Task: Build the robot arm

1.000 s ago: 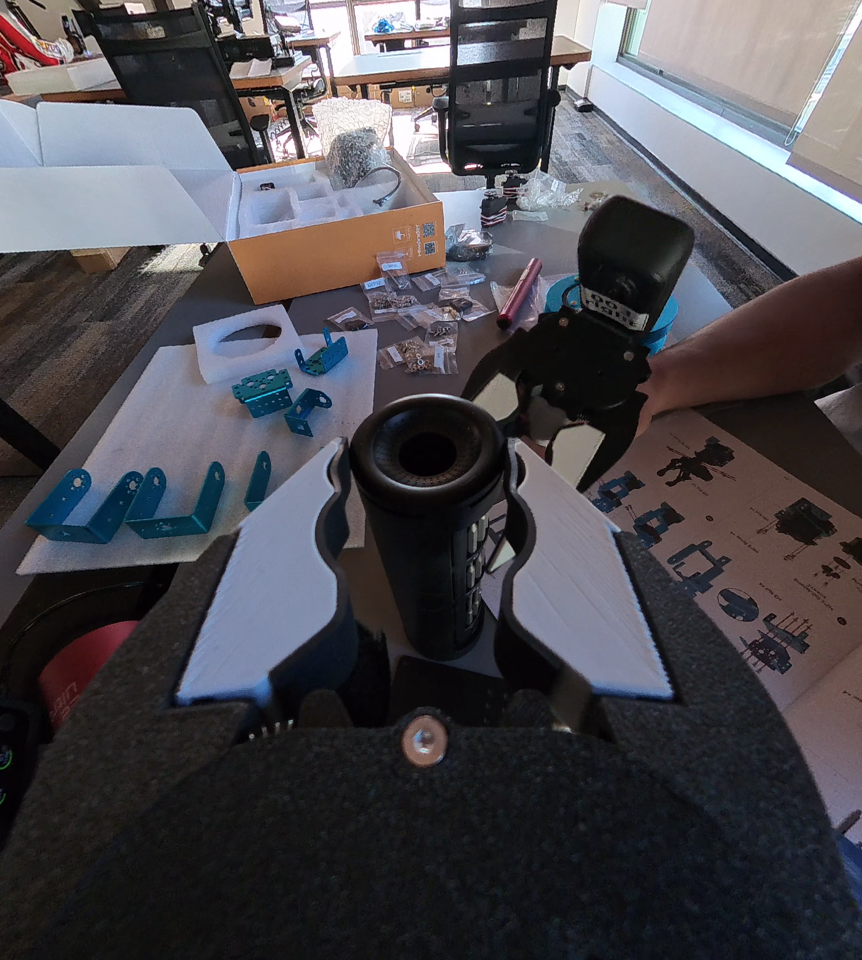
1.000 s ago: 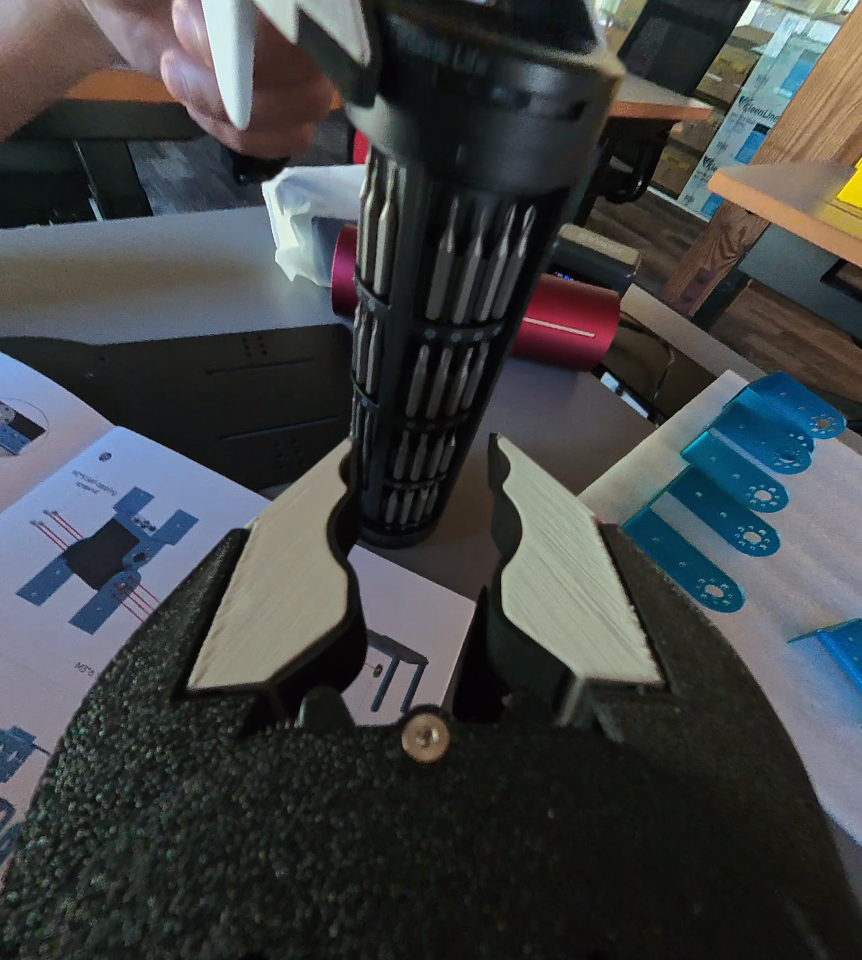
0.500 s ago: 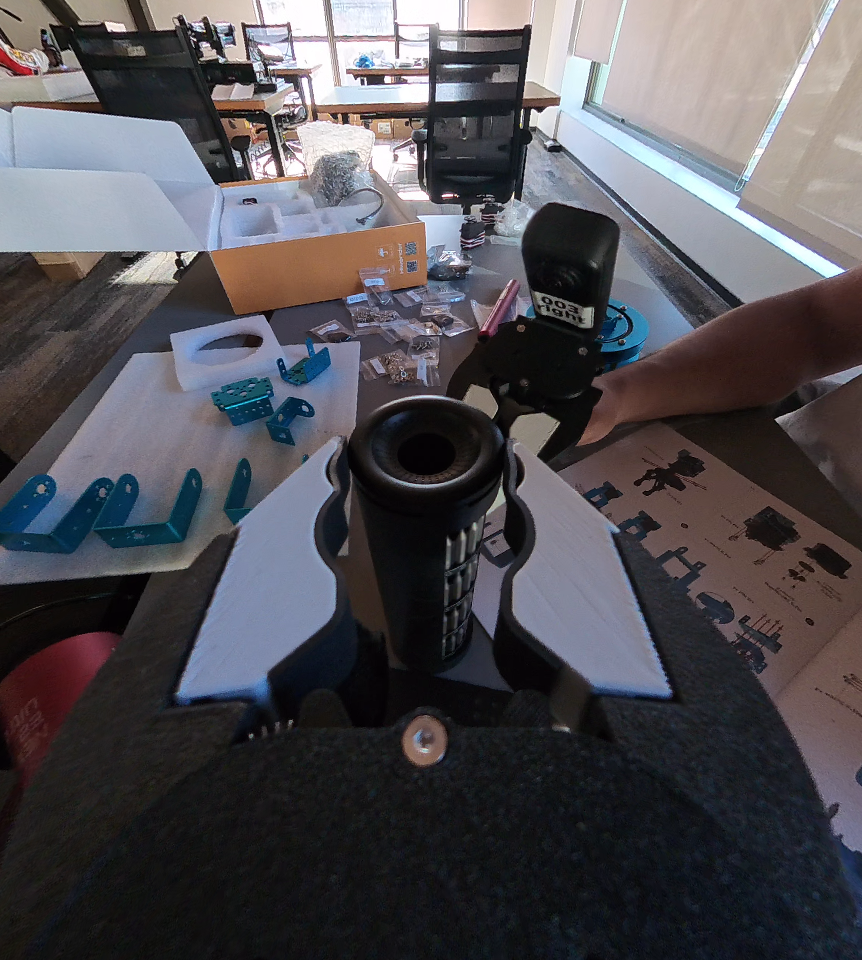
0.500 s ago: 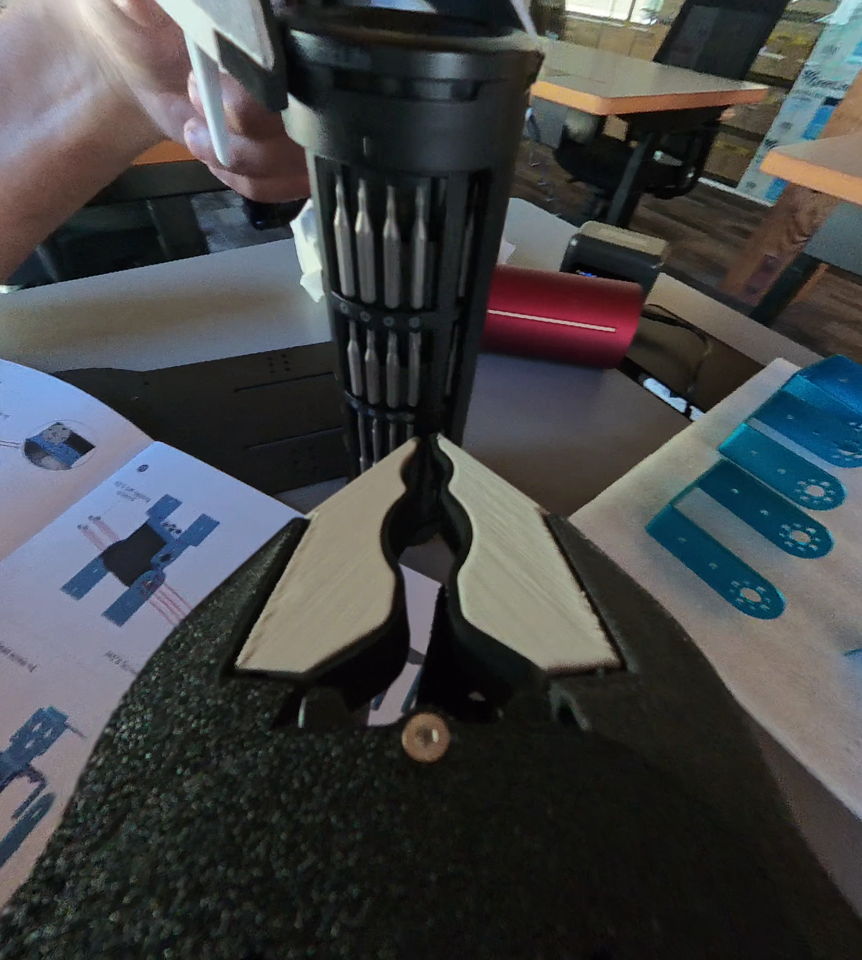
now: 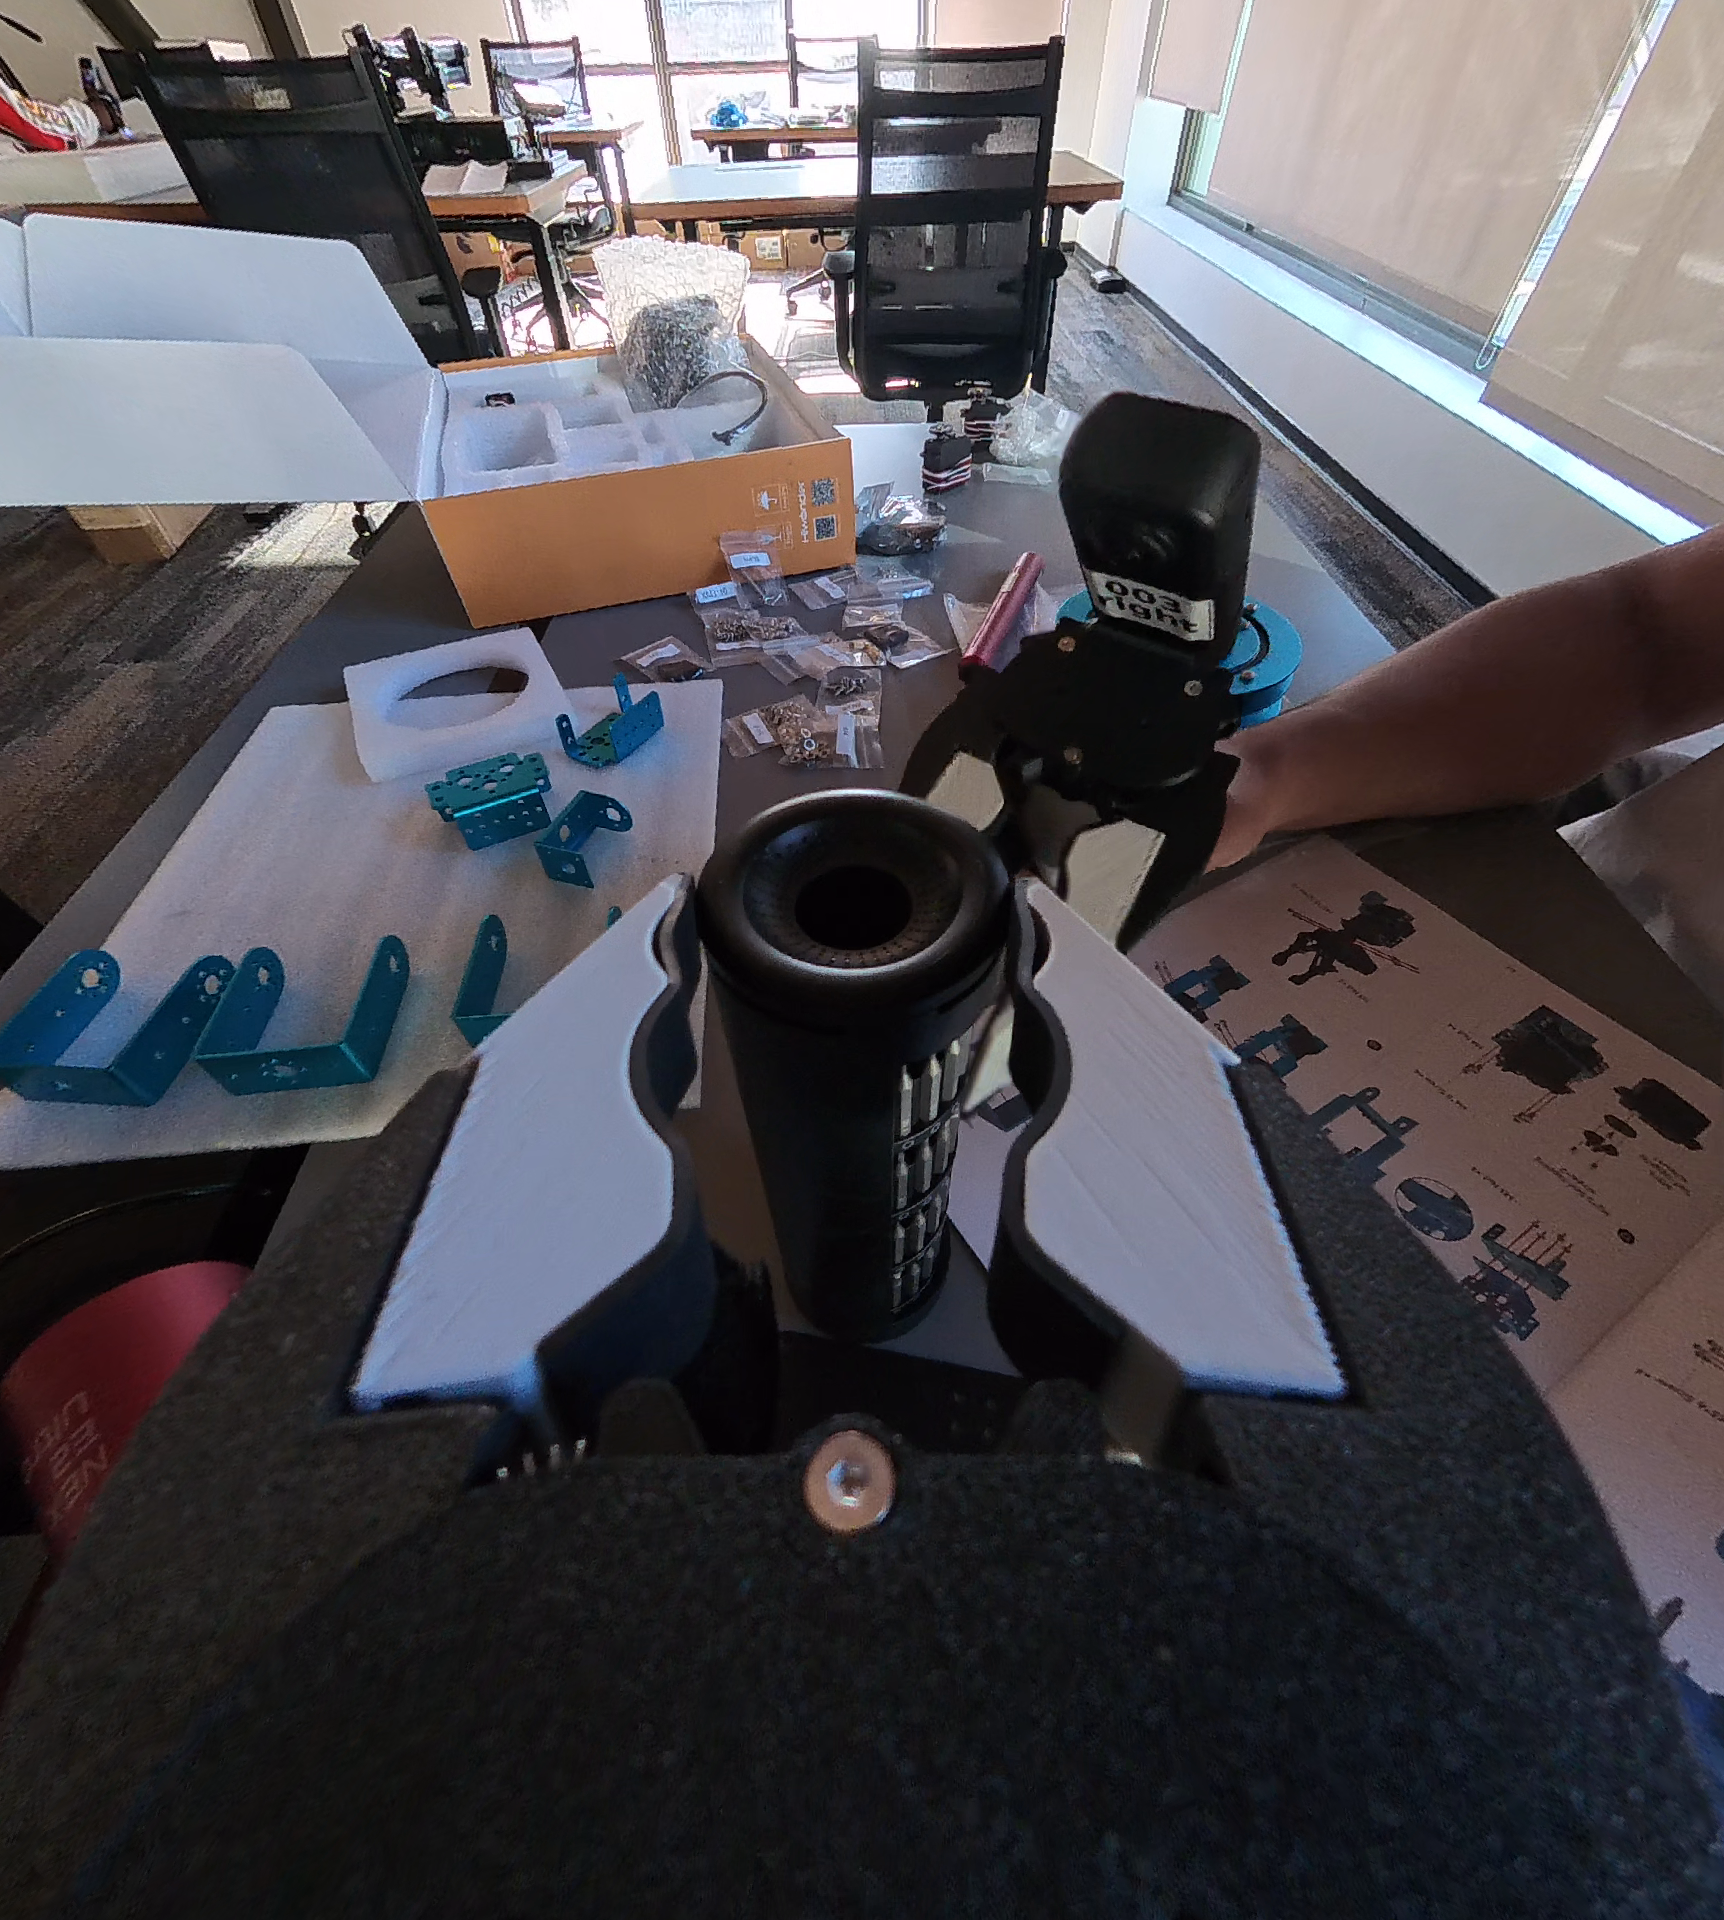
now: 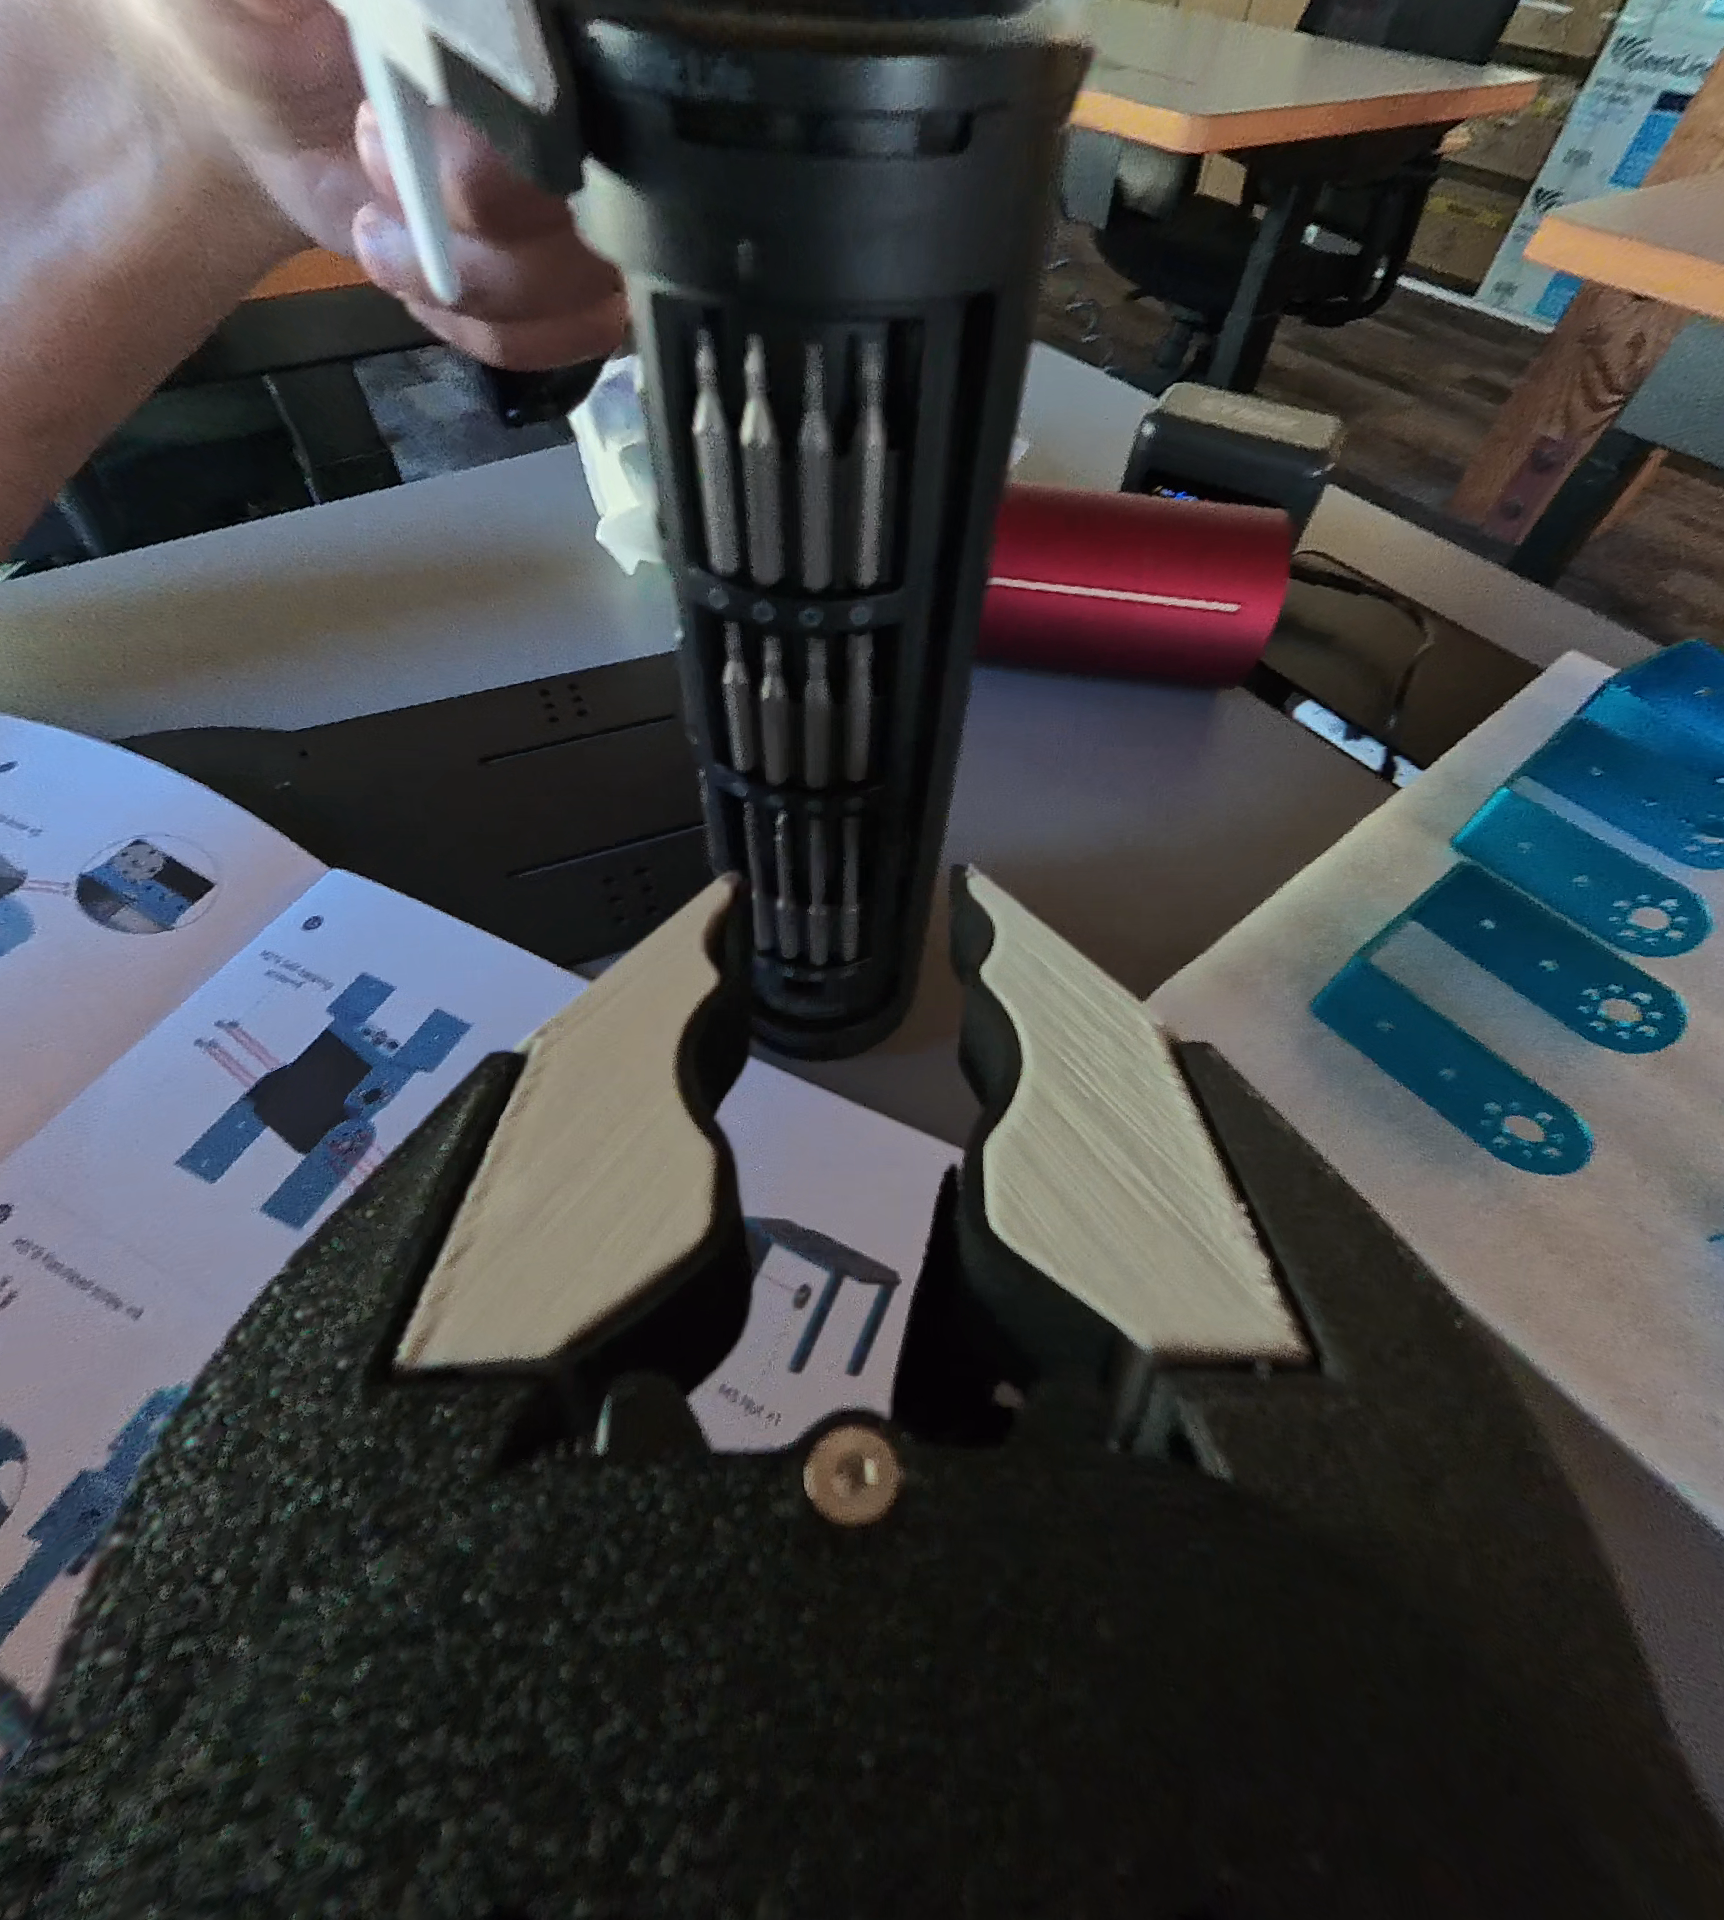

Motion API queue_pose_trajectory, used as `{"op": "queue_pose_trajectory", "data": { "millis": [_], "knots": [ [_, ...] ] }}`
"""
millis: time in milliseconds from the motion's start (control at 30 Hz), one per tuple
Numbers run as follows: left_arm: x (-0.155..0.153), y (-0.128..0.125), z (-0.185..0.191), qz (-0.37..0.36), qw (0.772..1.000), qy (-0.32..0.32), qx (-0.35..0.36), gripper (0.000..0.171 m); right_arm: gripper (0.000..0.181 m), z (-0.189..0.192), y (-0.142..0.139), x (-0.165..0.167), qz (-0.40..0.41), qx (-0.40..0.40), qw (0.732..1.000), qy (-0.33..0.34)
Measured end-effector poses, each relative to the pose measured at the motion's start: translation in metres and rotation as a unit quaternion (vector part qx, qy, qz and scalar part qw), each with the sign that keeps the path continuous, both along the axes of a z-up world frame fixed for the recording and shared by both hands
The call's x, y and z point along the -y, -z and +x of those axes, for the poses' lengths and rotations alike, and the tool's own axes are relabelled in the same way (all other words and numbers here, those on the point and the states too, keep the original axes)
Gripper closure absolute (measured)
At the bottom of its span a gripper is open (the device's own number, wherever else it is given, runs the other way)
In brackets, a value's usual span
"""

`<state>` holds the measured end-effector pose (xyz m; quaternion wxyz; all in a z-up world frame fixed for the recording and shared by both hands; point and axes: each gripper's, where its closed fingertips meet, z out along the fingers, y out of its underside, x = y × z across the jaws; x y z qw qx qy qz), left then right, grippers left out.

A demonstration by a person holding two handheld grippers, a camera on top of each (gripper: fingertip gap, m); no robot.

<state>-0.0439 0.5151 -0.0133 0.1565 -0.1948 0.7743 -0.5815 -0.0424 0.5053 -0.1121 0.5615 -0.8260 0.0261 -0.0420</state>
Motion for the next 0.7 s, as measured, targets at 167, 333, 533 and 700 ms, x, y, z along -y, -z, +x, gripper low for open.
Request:
{"op": "queue_pose_trajectory", "data": {
  "millis": [167, 333, 533, 700],
  "knots": [
    [0.0, 0.0, 0.0, -0.006, 1.0, 0.002, 0.0, 0.113, 0.126, -0.004, 0.007, -0.005, -0.016, 0.025, 1.0, 0.0],
    [0.0, 0.0, 0.0, -0.006, 1.0, 0.002, 0.0, 0.113, 0.128, -0.003, 0.003, -0.009, -0.001, 0.04, 0.999, 0.01],
    [0.003, 0.0, 0.0, -0.008, 1.0, 0.004, -0.001, 0.113, 0.128, -0.006, 0.002, -0.015, 0.005, 0.042, 0.999, 0.013],
    [0.003, 0.0, -0.002, -0.005, 1.0, 0.006, -0.002, 0.113, 0.137, -0.004, 0.002, -0.013, 0.003, 0.034, 0.999, -0.003]
  ]
}}
